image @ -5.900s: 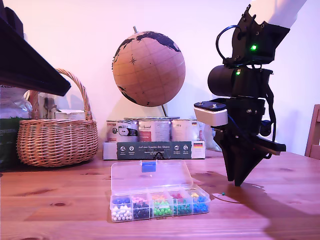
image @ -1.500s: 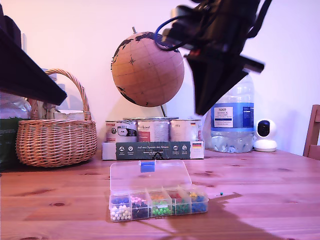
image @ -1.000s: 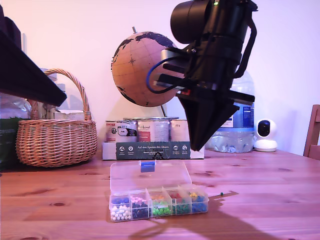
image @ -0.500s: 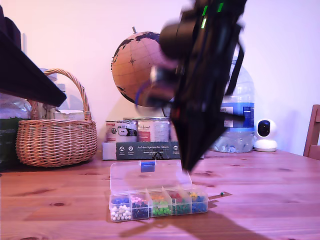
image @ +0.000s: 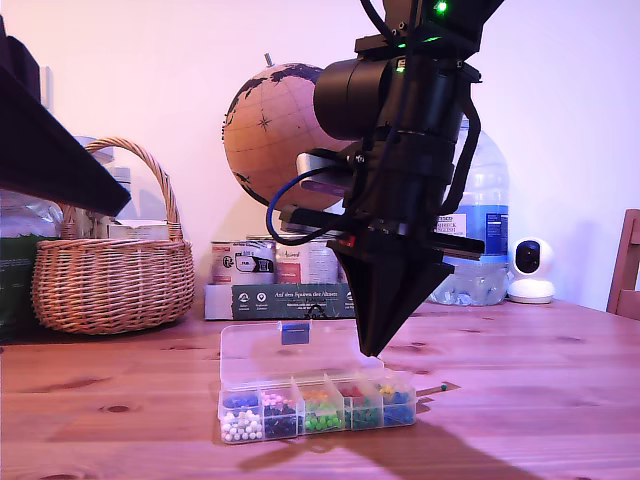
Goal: Sort the loose pins on the table into their correct compartments
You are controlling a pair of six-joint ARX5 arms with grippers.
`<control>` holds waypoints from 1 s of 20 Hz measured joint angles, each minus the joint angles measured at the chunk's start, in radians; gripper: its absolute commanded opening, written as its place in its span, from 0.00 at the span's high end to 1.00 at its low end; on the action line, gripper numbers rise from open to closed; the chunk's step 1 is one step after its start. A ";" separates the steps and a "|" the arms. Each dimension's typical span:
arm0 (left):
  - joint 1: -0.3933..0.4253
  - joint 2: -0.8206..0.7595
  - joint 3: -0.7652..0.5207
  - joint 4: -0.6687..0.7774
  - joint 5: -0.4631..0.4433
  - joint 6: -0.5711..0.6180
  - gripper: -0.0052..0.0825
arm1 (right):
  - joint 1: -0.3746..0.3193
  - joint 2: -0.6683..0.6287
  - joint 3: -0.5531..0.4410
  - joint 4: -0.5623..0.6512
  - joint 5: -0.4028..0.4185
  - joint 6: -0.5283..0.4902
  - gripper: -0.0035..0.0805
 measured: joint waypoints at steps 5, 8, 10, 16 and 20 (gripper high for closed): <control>0.000 0.000 0.000 0.000 0.000 0.000 0.97 | 0.000 0.000 0.000 0.000 0.000 -0.001 0.97; 0.000 0.000 0.000 0.000 0.000 0.000 0.97 | 0.000 0.000 0.000 0.000 0.021 -0.008 0.97; 0.000 0.000 0.000 0.000 0.000 0.000 0.97 | 0.000 0.000 0.000 0.000 0.032 -0.016 0.97; 0.000 0.000 0.000 0.000 0.000 0.000 0.97 | 0.000 0.000 0.000 0.007 0.034 -0.026 0.91; 0.000 0.000 0.000 0.000 0.000 0.000 0.97 | 0.000 0.000 0.000 0.007 0.045 -0.026 0.89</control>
